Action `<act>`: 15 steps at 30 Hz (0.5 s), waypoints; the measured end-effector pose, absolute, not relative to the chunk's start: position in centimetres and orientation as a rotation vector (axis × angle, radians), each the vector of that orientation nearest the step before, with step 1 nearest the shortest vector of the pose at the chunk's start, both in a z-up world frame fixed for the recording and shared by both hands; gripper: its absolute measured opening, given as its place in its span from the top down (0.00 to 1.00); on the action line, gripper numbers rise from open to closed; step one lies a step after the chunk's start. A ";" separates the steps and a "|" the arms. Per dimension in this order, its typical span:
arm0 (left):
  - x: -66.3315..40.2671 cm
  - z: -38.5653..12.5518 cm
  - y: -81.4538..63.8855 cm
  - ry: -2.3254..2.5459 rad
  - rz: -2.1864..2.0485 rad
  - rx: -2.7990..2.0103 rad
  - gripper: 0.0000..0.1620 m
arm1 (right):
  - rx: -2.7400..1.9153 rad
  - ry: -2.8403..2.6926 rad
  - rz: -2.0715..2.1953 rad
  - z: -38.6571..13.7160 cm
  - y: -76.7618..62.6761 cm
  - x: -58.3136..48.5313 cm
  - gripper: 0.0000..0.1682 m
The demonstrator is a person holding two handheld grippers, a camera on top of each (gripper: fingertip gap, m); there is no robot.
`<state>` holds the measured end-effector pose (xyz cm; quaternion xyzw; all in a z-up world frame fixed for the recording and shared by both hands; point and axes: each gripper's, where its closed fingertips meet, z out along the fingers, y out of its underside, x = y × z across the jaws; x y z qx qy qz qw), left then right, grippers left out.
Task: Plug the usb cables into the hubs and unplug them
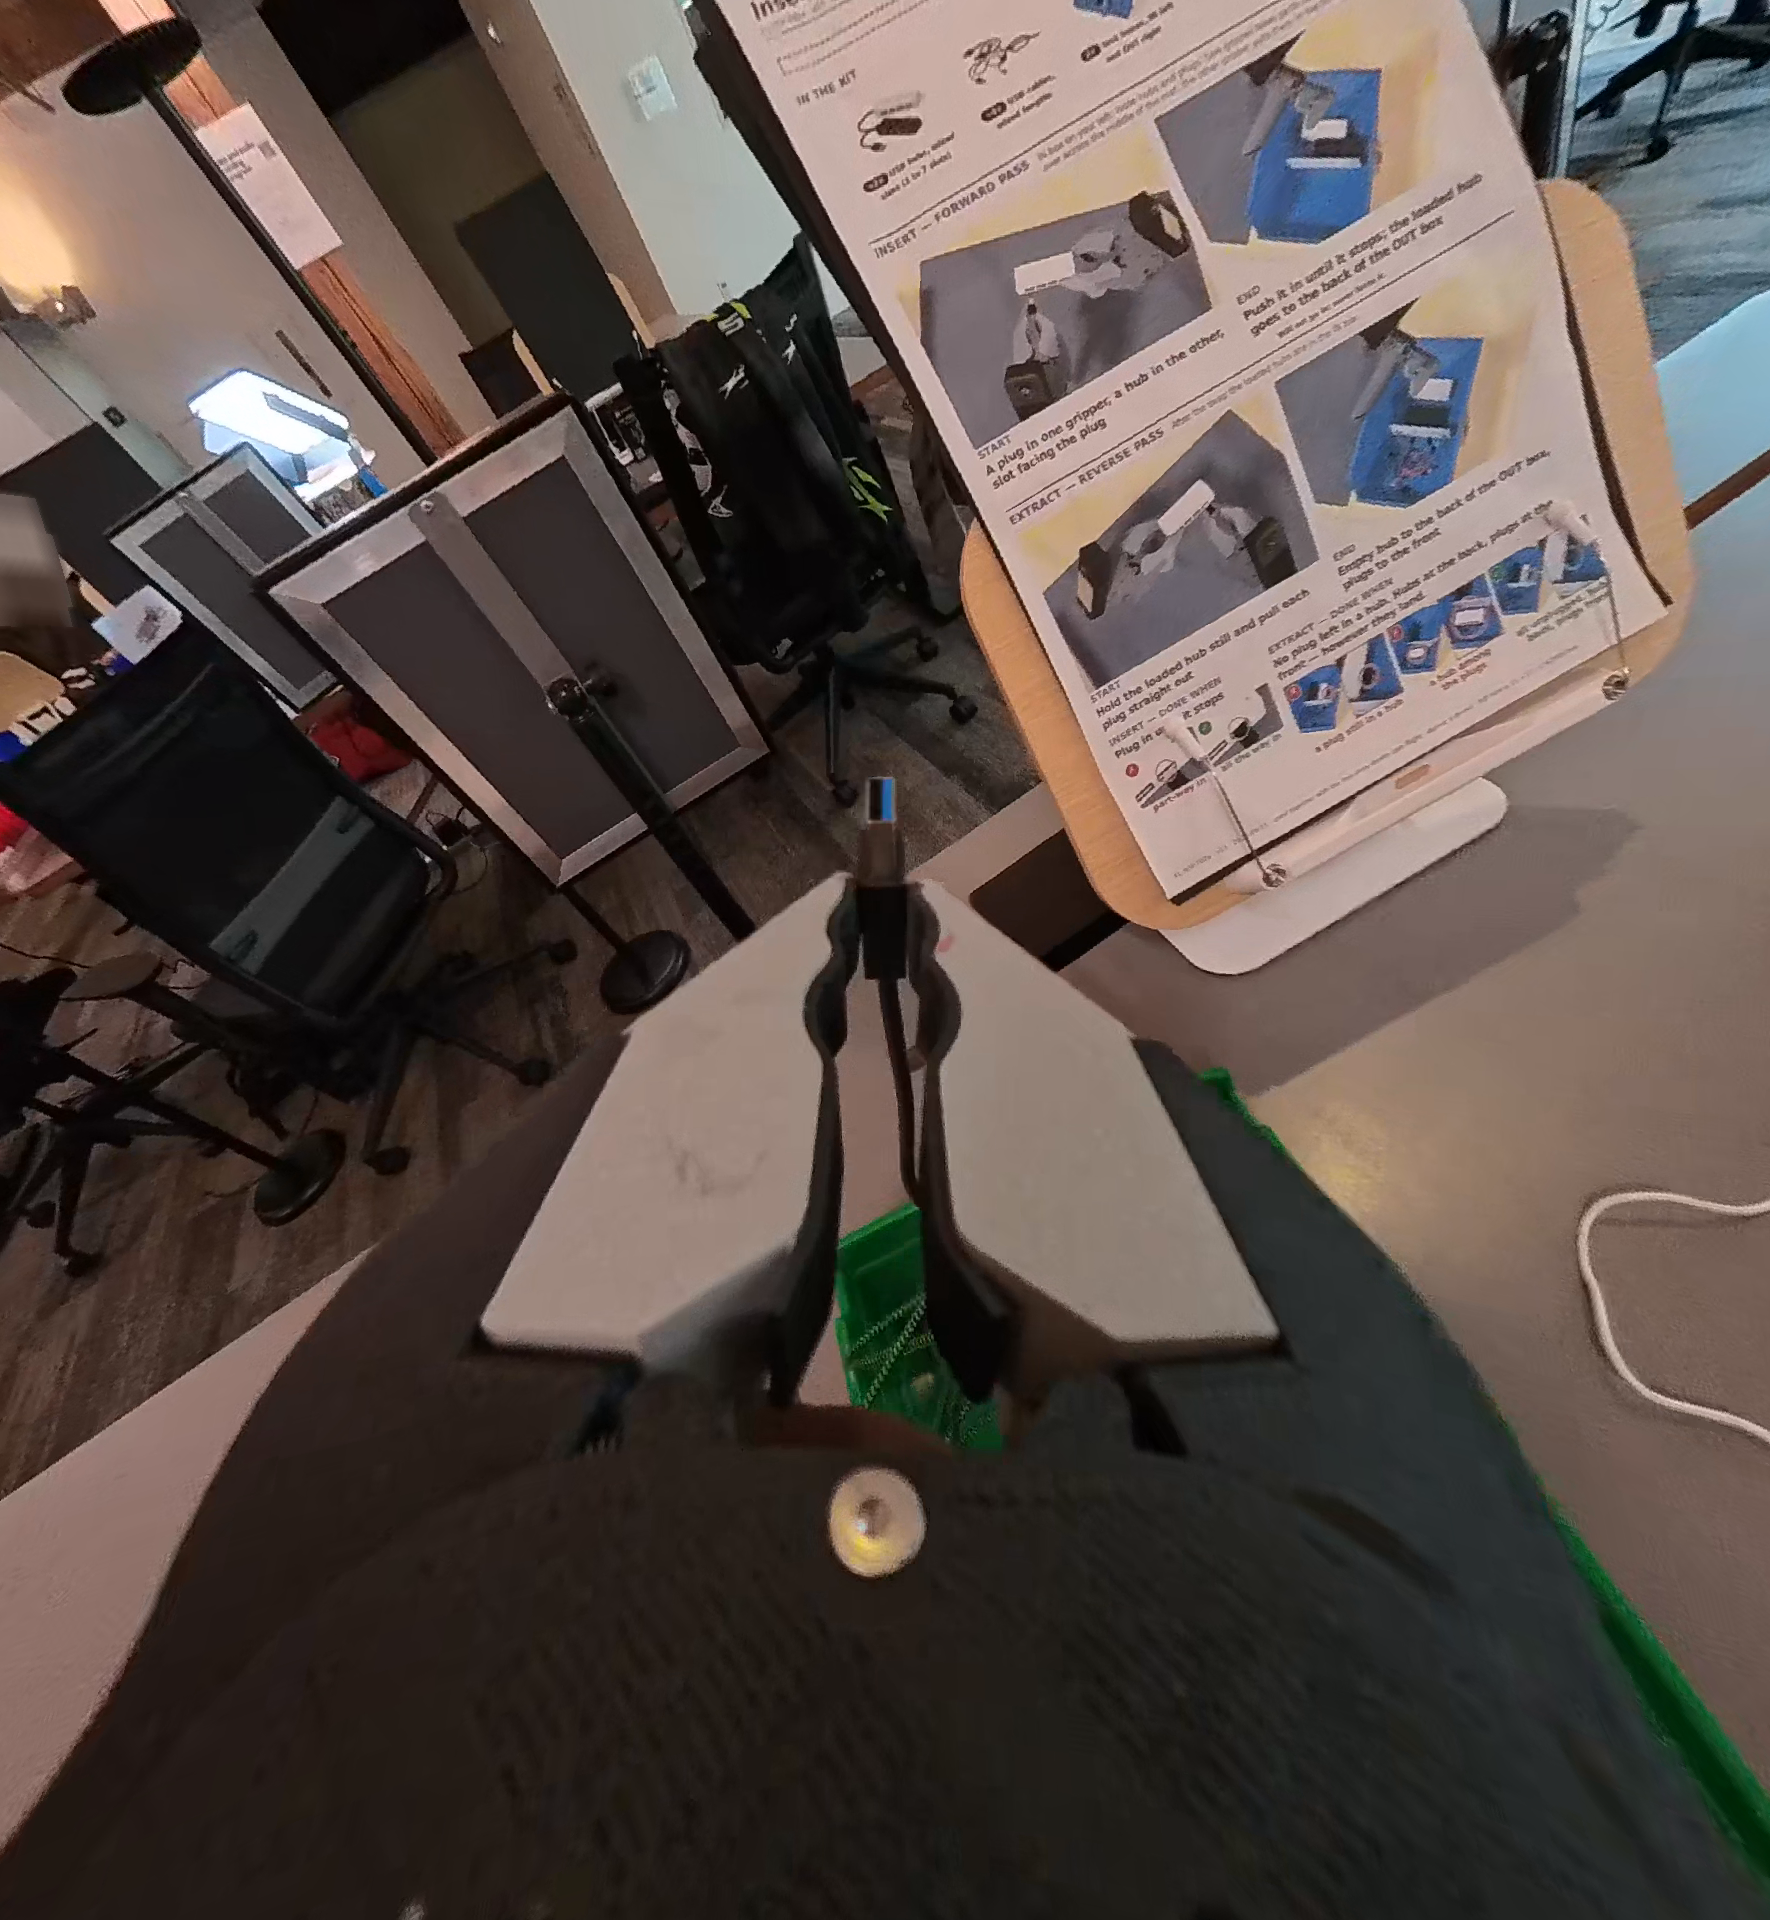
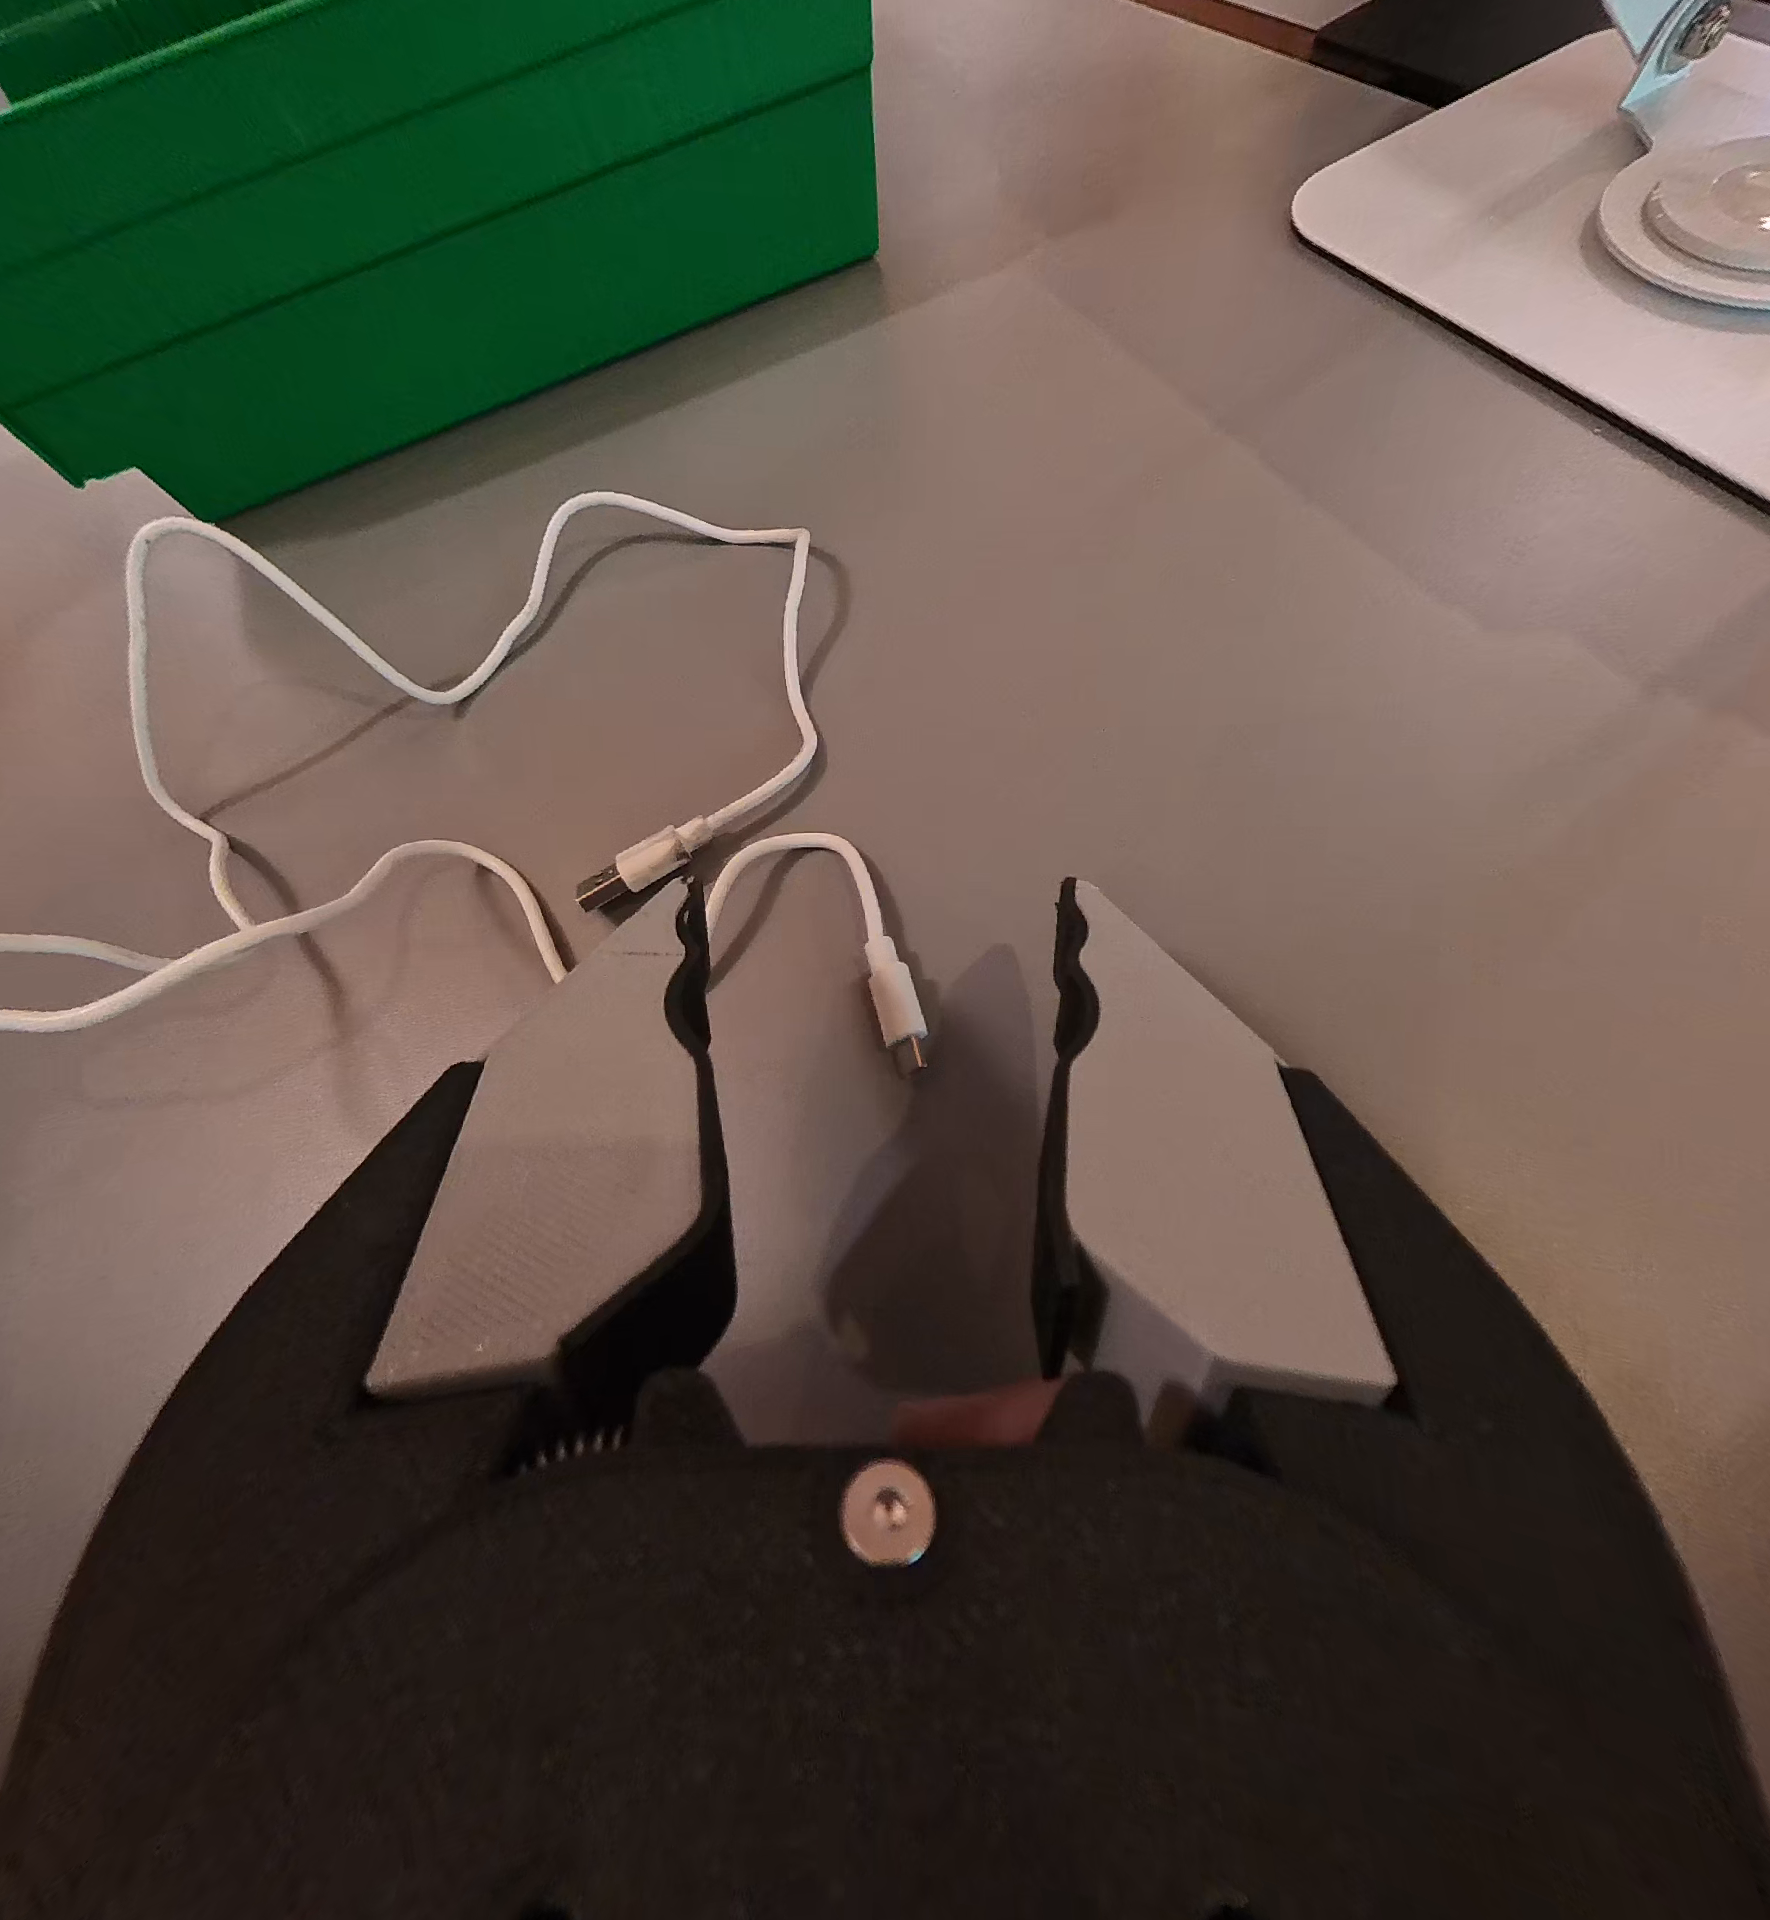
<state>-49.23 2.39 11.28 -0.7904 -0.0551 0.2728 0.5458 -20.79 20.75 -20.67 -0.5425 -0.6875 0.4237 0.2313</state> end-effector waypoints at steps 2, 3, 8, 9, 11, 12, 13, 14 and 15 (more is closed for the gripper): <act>-48.8 11.6 2.3 -0.123 0.631 -1.855 0.97 | -1.492 -1.893 1.162 -20.7 20.7 -20.8 0.61; -48.6 11.6 2.2 -0.120 0.628 -1.851 0.97 | -1.493 -1.894 1.162 -20.8 20.7 -20.8 0.61; -48.6 11.4 1.9 -0.120 0.641 -1.860 0.97 | -1.494 -1.894 1.160 -20.8 20.7 -20.8 0.61; -48.6 11.3 1.9 -0.123 0.638 -1.862 0.97 | -1.495 -1.894 1.159 -20.8 20.7 -20.8 0.61; -48.6 11.4 1.8 -0.127 0.644 -1.861 0.97 | -1.495 -1.893 1.159 -20.8 20.7 -20.8 0.61; -48.7 11.4 1.8 -0.126 0.649 -1.860 0.97 | -1.495 -1.893 1.159 -20.8 20.7 -20.8 0.61; -48.7 11.5 1.9 -0.125 0.652 -1.857 0.97 | -1.495 -1.893 1.159 -20.8 20.7 -20.8 0.61; -48.7 11.5 1.9 -0.124 0.651 -1.855 0.97 | -1.495 -1.892 1.159 -20.8 20.7 -20.8 0.61; -48.7 11.6 1.9 -0.125 0.651 -1.852 0.97 | -1.495 -1.892 1.160 -20.8 20.8 -20.8 0.61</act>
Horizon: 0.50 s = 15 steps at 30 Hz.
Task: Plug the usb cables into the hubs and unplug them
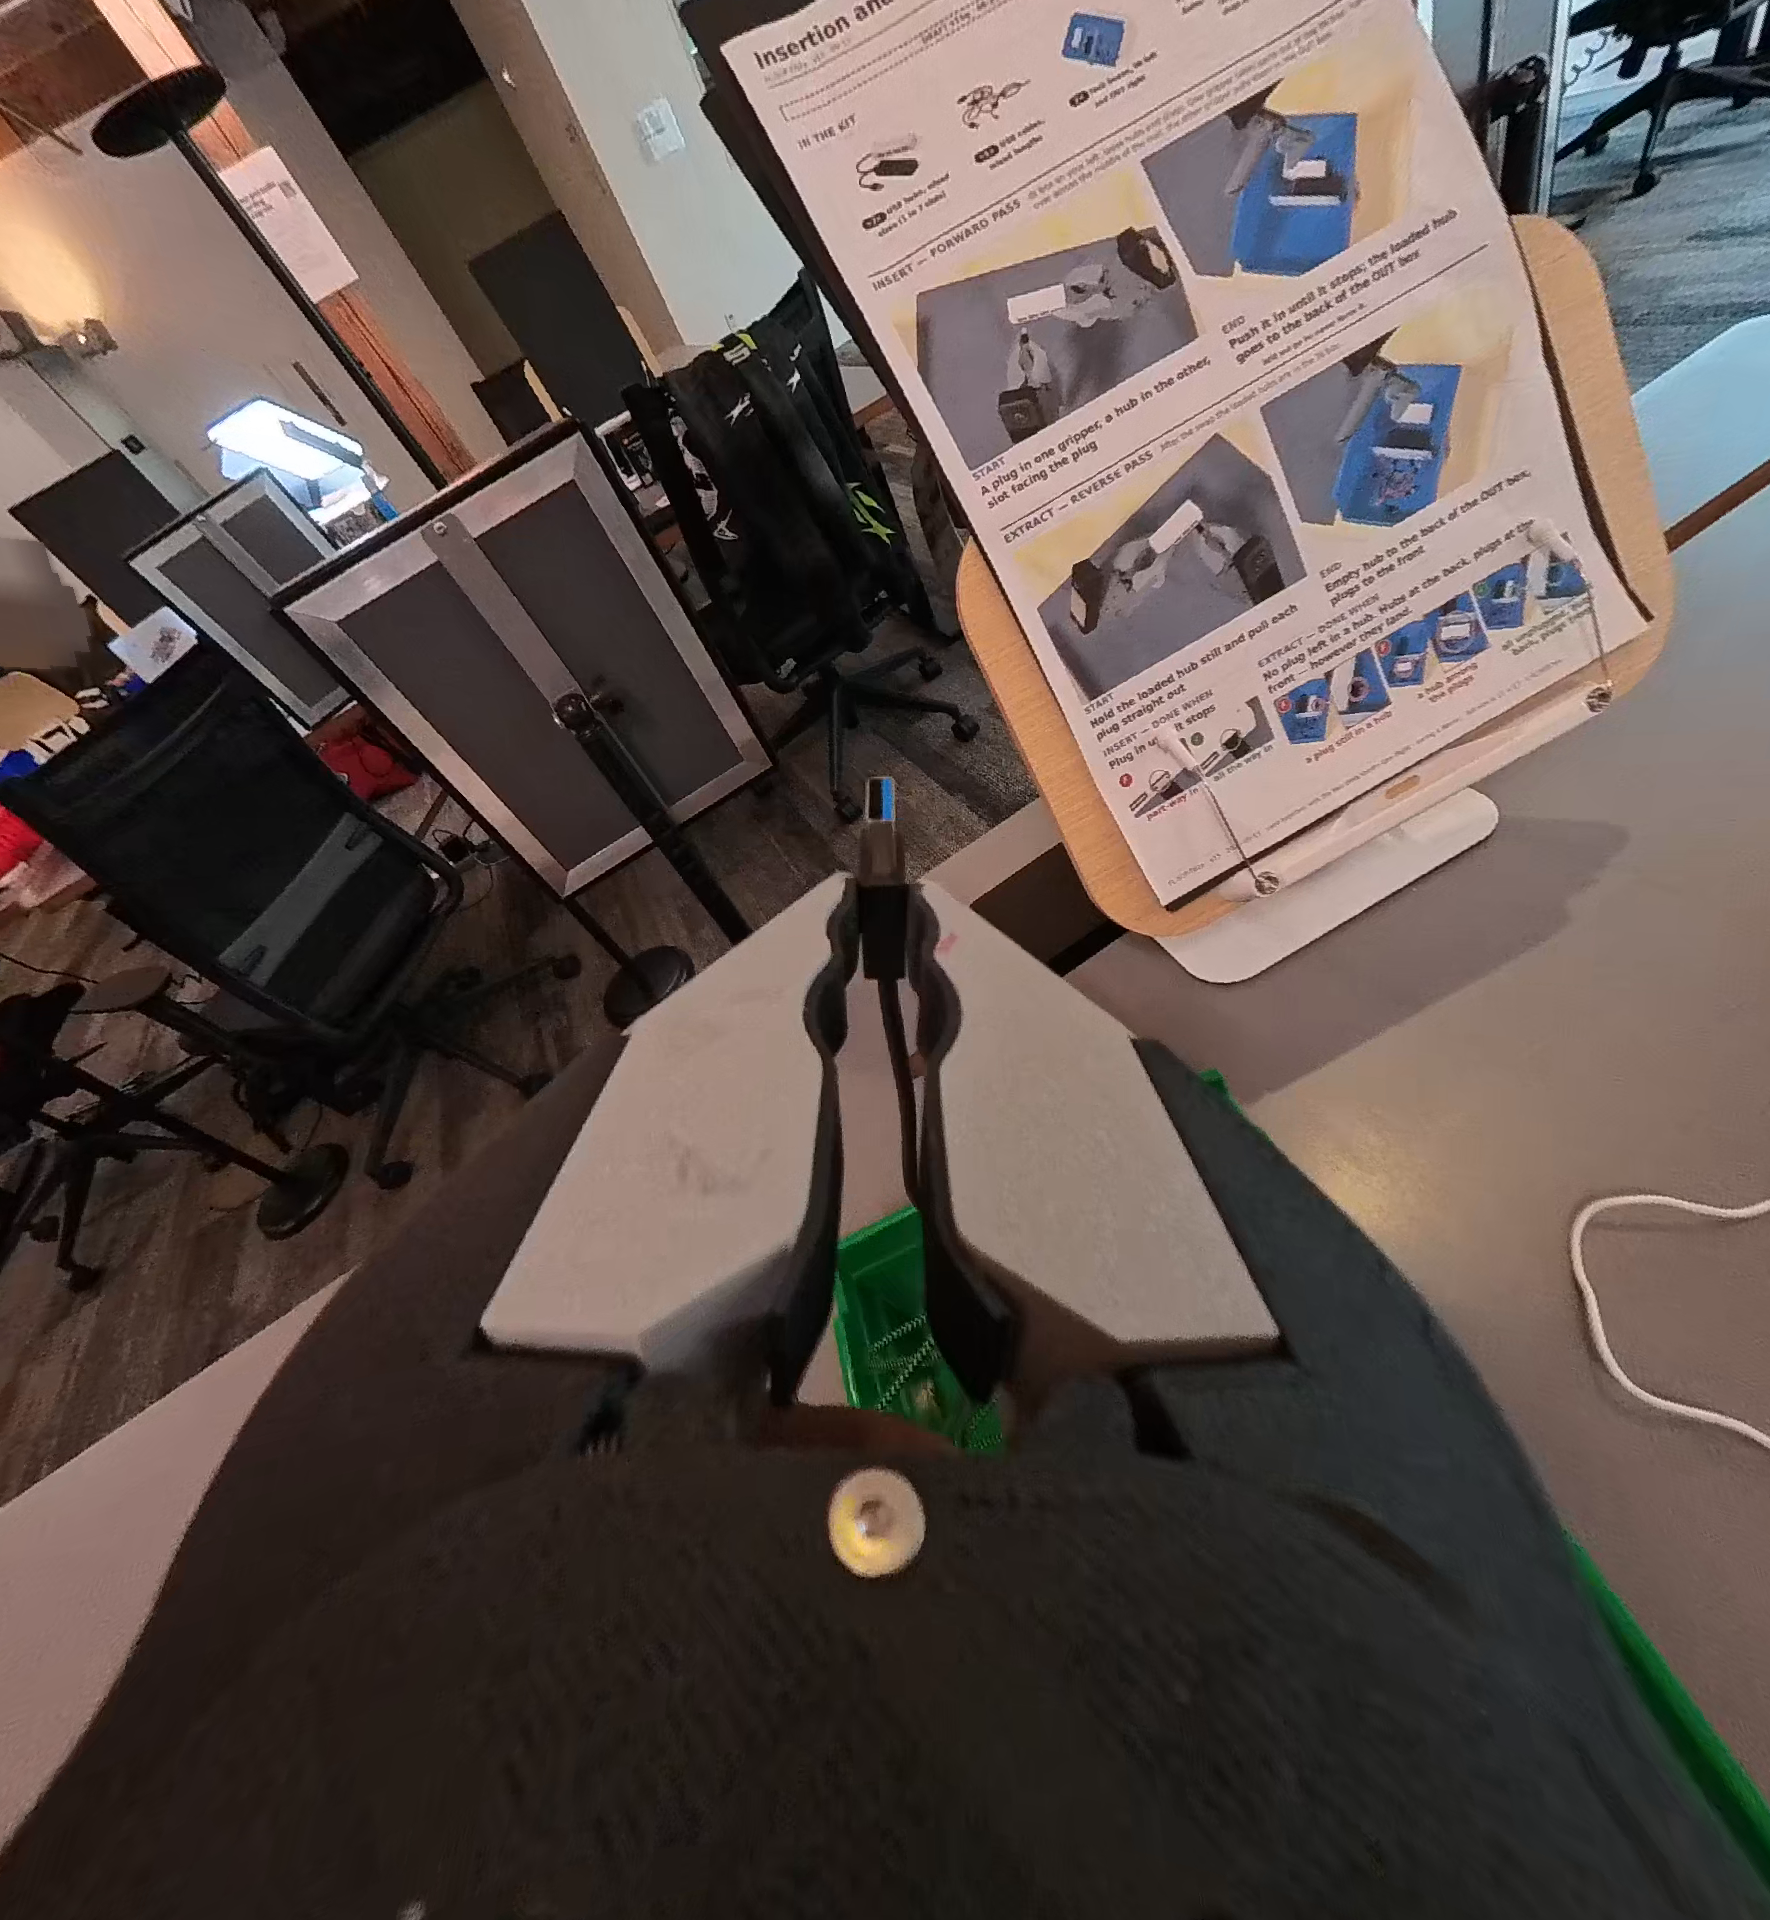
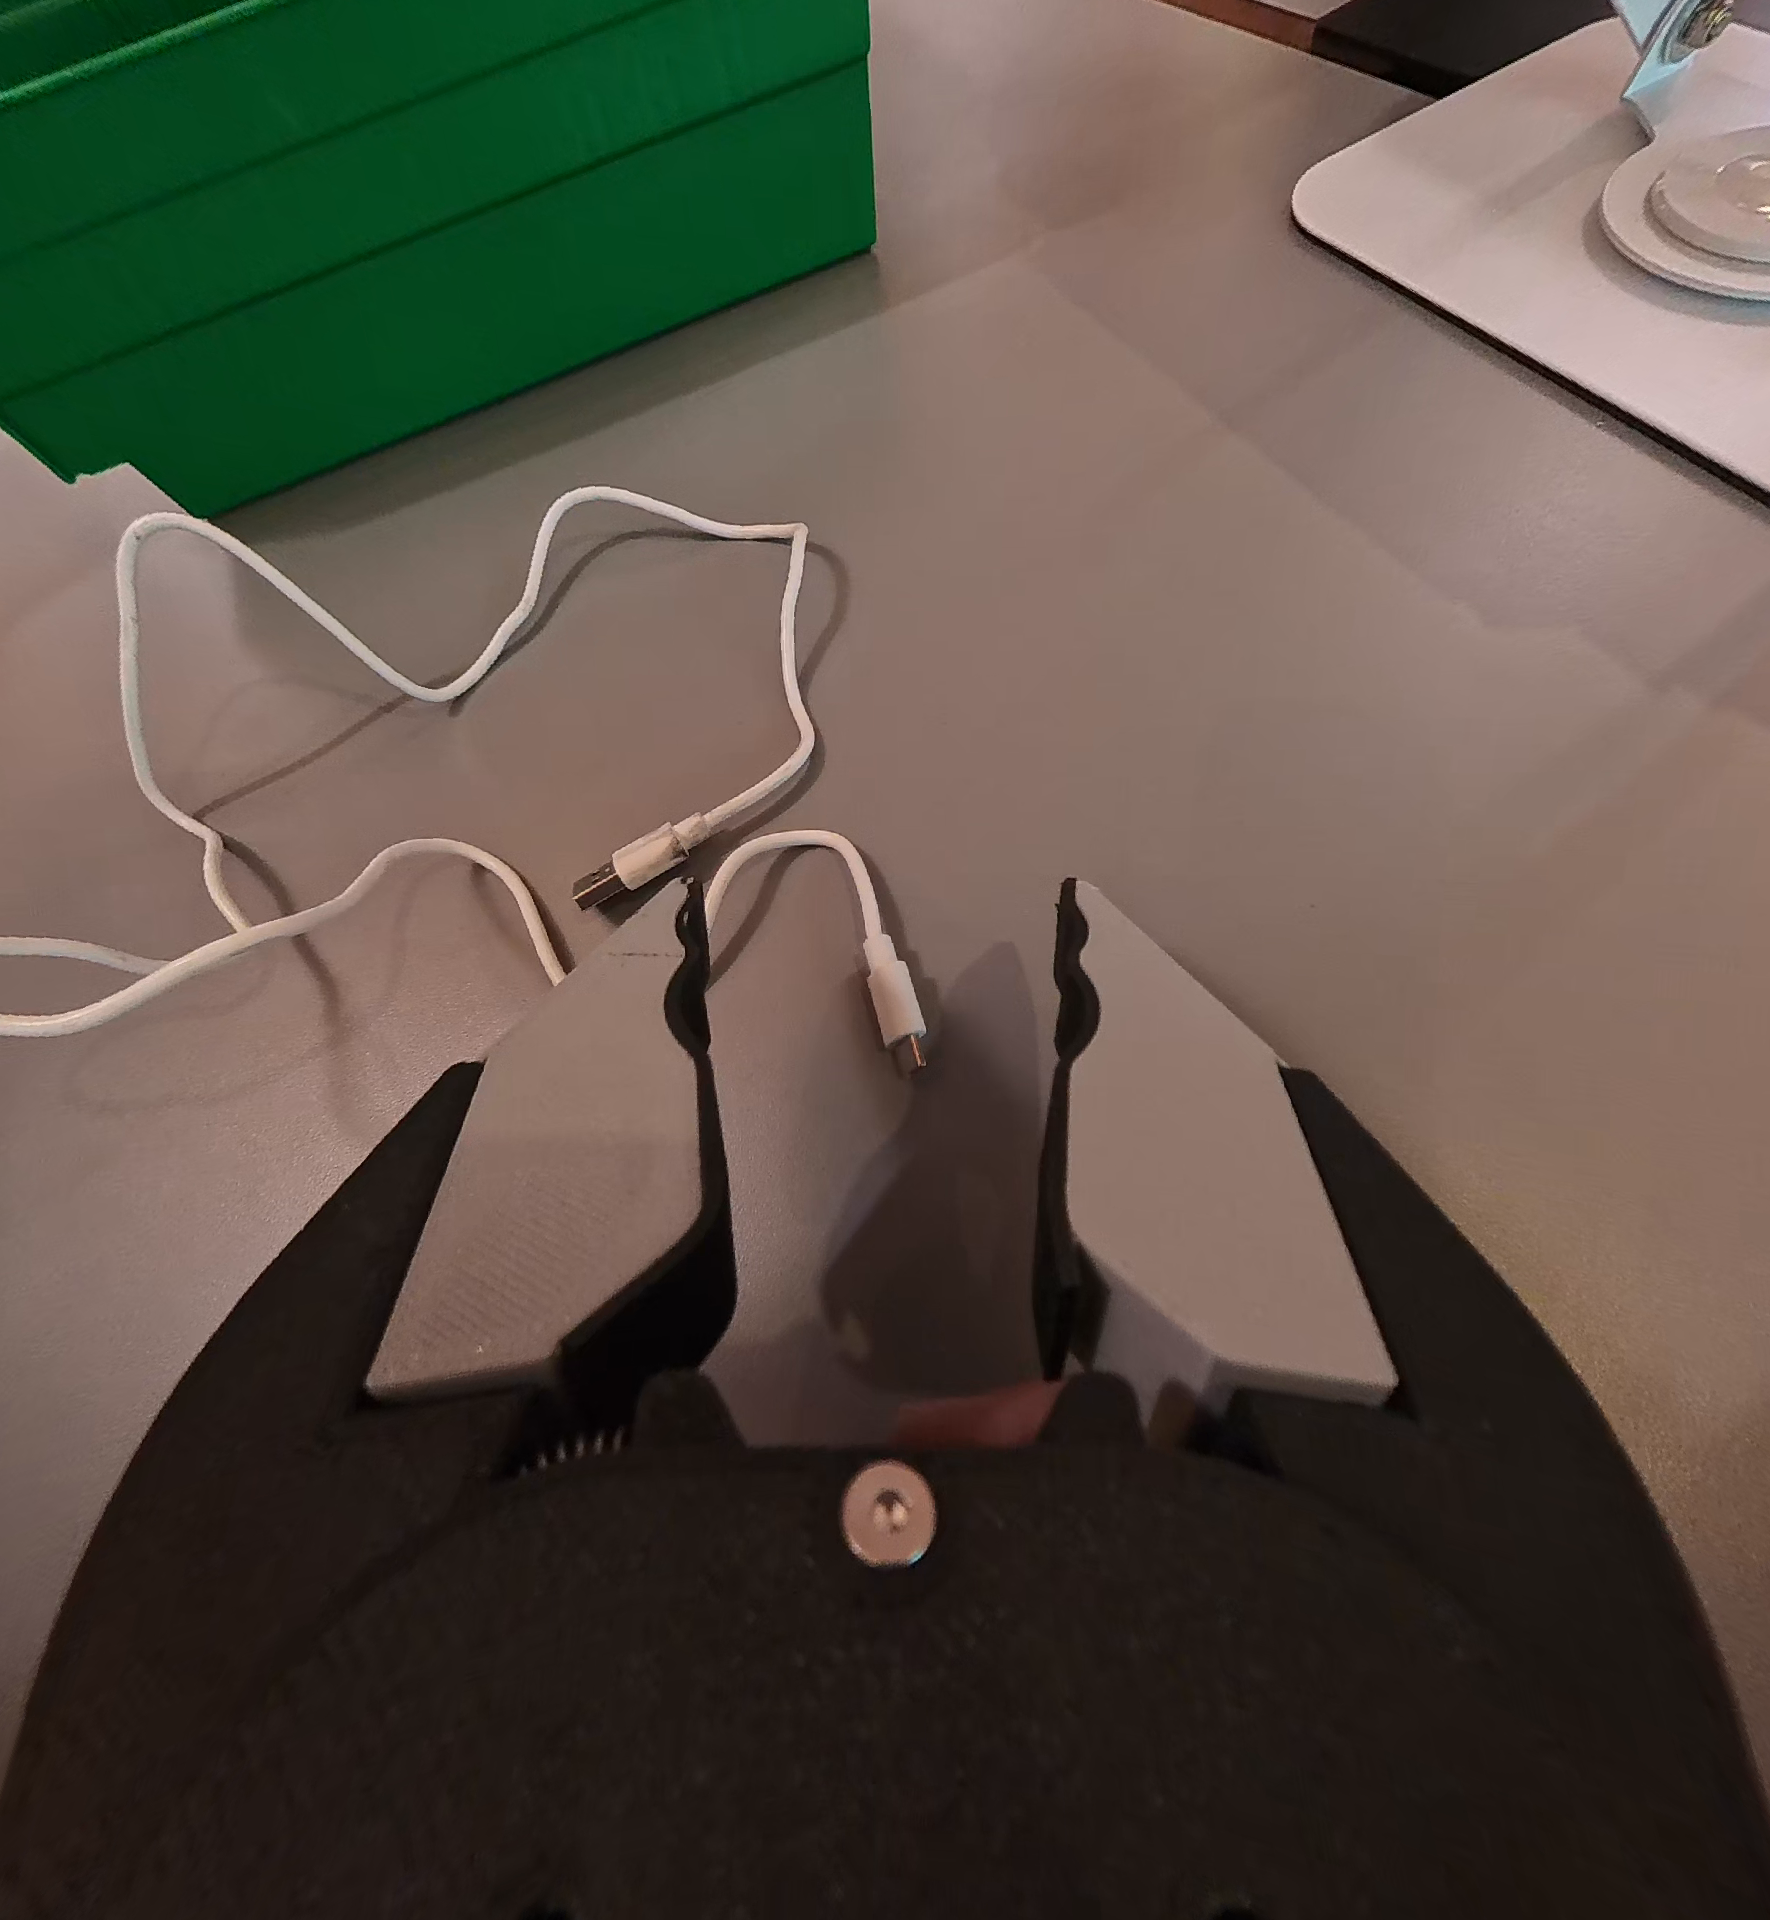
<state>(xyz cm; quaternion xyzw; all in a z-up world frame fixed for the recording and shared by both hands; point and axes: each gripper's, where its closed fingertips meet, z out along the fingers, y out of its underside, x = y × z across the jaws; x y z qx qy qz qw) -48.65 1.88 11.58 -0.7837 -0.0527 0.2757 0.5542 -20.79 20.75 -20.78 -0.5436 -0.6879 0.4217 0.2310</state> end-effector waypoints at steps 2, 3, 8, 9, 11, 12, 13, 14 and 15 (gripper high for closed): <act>-48.7 11.9 1.8 -0.123 0.670 -1.832 0.97 | -1.494 -1.892 1.159 -20.8 20.7 -20.8 0.61; -48.8 12.4 1.6 -0.125 0.688 -1.811 0.97 | -1.493 -1.892 1.159 -20.7 20.7 -20.8 0.61; -48.6 17.1 0.2 -0.105 0.857 -1.551 0.97 | -1.491 -1.892 1.162 -20.7 20.7 -20.8 0.61; -48.4 17.6 0.1 -0.100 0.865 -1.534 0.98 | -1.491 -1.894 1.162 -20.7 20.7 -20.8 0.61; -48.4 17.4 0.3 -0.130 0.818 -1.570 0.97 | -1.492 -1.897 1.160 -20.8 20.6 -20.8 0.61; -48.5 17.2 0.5 -0.134 0.813 -1.580 0.97 | -1.491 -1.898 1.159 -20.8 20.6 -20.8 0.61; -48.5 16.8 0.7 -0.124 0.817 -1.596 0.97 | -1.491 -1.899 1.159 -20.8 20.6 -20.8 0.61; -48.6 16.6 0.9 -0.118 0.826 -1.606 0.97 | -1.491 -1.899 1.159 -20.8 20.6 -20.8 0.61; -48.5 16.2 1.0 -0.113 0.826 -1.616 0.97 | -1.491 -1.899 1.159 -20.8 20.6 -20.8 0.61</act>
